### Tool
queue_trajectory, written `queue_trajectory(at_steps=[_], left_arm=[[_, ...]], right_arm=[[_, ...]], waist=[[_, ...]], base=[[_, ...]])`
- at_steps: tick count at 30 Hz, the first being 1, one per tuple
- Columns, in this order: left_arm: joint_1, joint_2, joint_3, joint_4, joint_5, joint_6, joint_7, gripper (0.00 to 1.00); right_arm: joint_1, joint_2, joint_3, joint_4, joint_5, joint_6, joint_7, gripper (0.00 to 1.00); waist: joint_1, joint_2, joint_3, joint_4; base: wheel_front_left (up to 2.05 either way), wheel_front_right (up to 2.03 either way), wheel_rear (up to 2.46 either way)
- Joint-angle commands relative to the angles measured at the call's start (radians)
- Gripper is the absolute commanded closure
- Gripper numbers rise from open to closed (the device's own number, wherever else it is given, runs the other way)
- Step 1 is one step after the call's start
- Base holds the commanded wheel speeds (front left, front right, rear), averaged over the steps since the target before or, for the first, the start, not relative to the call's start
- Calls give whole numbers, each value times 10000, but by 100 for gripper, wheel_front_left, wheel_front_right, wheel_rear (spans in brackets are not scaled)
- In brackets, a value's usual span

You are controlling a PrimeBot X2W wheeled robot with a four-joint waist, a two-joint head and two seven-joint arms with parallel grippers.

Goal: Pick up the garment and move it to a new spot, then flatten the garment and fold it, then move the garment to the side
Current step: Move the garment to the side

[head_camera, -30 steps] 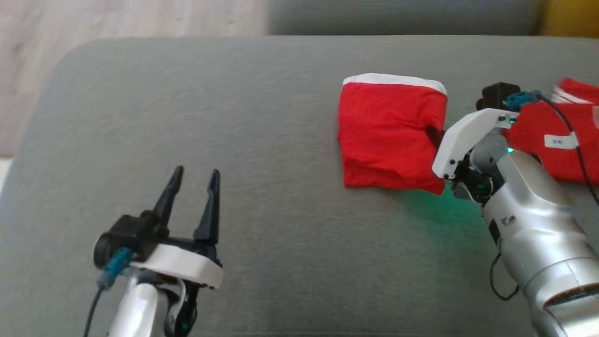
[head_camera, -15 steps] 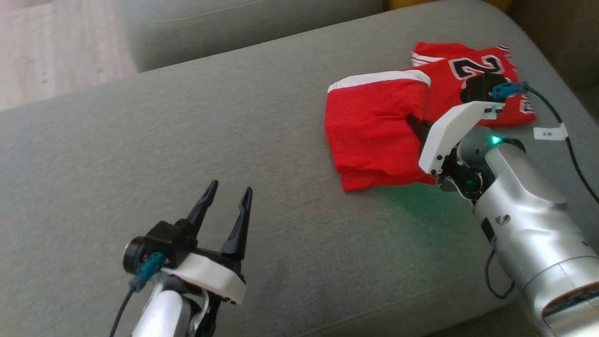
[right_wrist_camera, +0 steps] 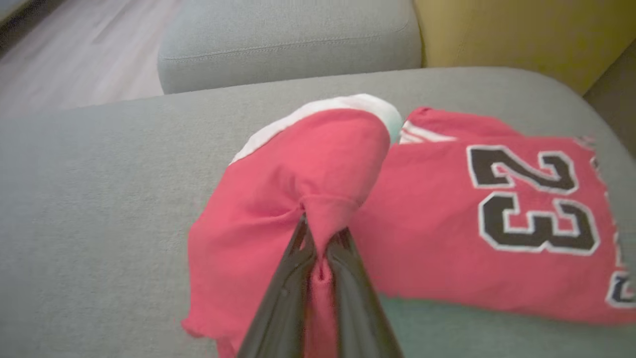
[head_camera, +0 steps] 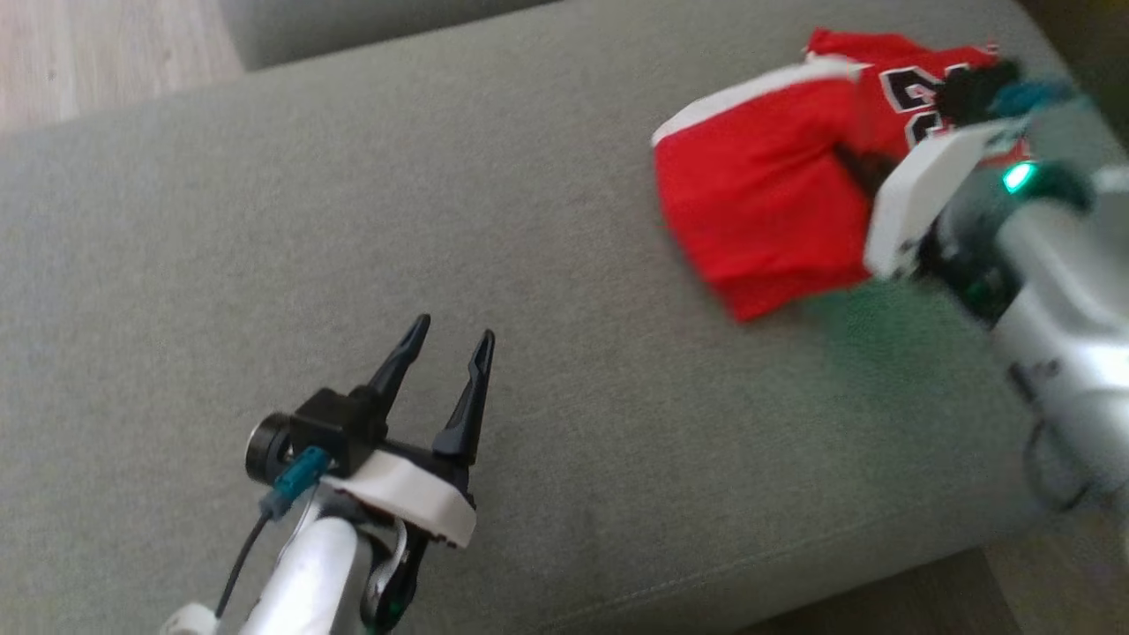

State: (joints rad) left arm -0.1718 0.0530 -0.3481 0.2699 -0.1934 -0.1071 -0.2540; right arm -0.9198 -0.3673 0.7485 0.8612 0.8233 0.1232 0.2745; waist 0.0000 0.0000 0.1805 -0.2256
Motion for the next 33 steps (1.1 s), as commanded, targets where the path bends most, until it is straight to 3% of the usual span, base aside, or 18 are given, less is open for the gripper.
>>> queue_trajectory(at_steps=[1, 6, 12, 20, 22, 23, 24, 33], left_arm=[[-541, 61, 226, -271, 112, -32, -77, 0], [-909, 174, 236, -302, 191, 11, -64, 0], [-1206, 255, 200, -342, 239, 44, -50, 0], [-1361, 325, 251, -353, 187, 120, -57, 0], [-1392, 348, 265, -358, 171, 137, -58, 0], [-1409, 357, 270, -355, 163, 142, -59, 0], [-1424, 365, 275, -346, 152, 146, -60, 0], [-1235, 363, 585, -321, -94, 318, -73, 0]], right_arm=[[-609, -396, 173, -321, 23, 75, -44, 100], [-1576, -1527, 900, -45, 97, 75, 91, 100], [-2445, -2408, 1381, 830, -75, 75, 345, 100], [-2890, -2352, 1279, 2600, -422, 75, 79, 100], [-2954, -2141, 1163, 3183, -495, 75, -61, 62], [-2998, -2025, 1102, 3494, -542, 75, -114, 36], [-3058, -1919, 1060, 3711, -617, 75, -206, 0], [-3224, -1203, 867, 4254, -1436, 75, -1382, 0]], waist=[[0, 0, 487, 341], [0, 0, 1321, 658], [0, 0, 1934, 890], [0, 0, 2239, 1042], [0, 0, 2280, 1068], [0, 0, 2291, 1078], [0, 0, 2293, 1084], [0, 0, 1408, 1099]], base=[[0, 0, 0], [0, 0, 0], [0, 0, 0], [0, 0, 0], [0, 0, 0], [0, 0, 0], [0, 0, 0], [0, 0, 0]])
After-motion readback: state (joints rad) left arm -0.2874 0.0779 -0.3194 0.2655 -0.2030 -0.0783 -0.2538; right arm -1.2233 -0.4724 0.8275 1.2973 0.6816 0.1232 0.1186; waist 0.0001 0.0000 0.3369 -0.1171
